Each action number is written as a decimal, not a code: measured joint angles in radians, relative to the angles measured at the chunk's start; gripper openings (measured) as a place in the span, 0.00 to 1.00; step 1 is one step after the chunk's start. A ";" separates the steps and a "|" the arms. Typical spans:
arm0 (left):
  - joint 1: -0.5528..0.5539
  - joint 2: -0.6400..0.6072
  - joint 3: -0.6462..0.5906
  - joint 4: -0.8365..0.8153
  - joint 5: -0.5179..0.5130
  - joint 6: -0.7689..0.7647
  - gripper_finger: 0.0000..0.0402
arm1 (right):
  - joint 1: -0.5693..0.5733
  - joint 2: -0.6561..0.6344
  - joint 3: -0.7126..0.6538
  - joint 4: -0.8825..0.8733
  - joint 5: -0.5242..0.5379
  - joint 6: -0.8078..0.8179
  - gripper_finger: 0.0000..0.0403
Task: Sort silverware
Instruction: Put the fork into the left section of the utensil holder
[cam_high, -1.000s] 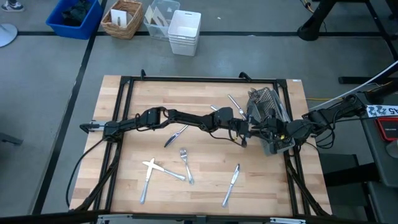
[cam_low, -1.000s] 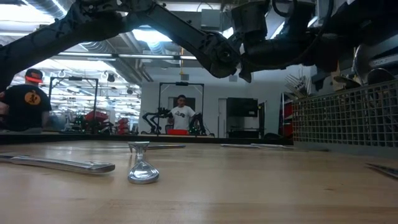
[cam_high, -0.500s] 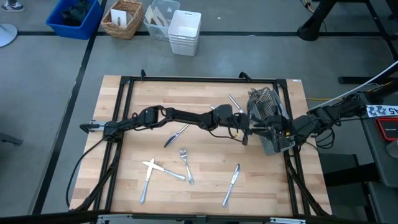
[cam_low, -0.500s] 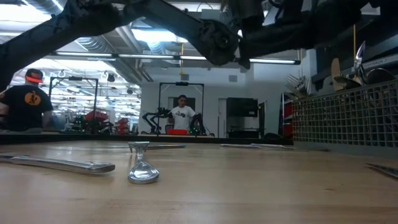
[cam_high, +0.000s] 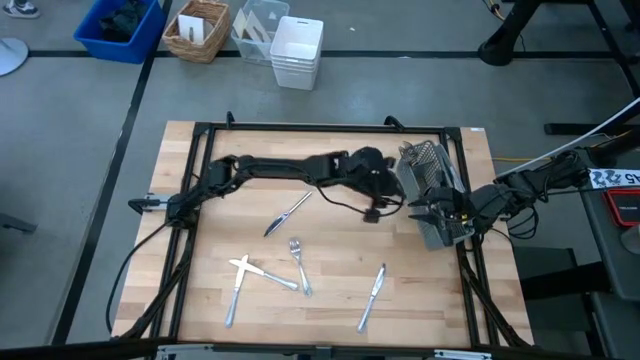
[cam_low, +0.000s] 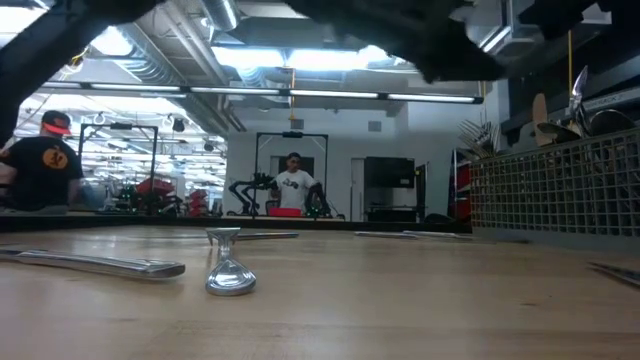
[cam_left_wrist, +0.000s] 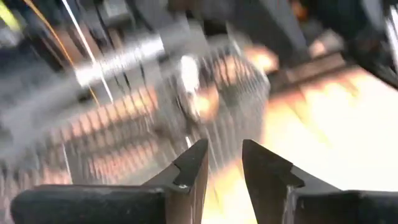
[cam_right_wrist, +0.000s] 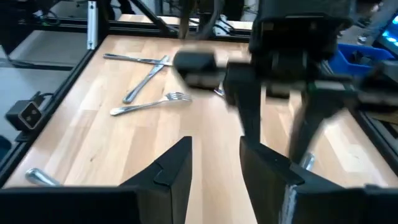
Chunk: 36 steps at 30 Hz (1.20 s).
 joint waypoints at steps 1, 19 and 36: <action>0.002 -0.022 0.000 -0.090 0.001 0.000 0.23 | 0.000 0.000 0.000 0.000 -0.008 -0.001 0.34; -0.030 -0.191 -0.152 -1.052 -0.280 -0.328 0.23 | 0.000 0.002 0.000 -0.066 -0.012 0.004 0.34; -0.228 -0.575 -0.792 -0.807 -0.254 -1.397 0.23 | 0.000 0.002 -0.002 -0.101 -0.012 0.005 0.34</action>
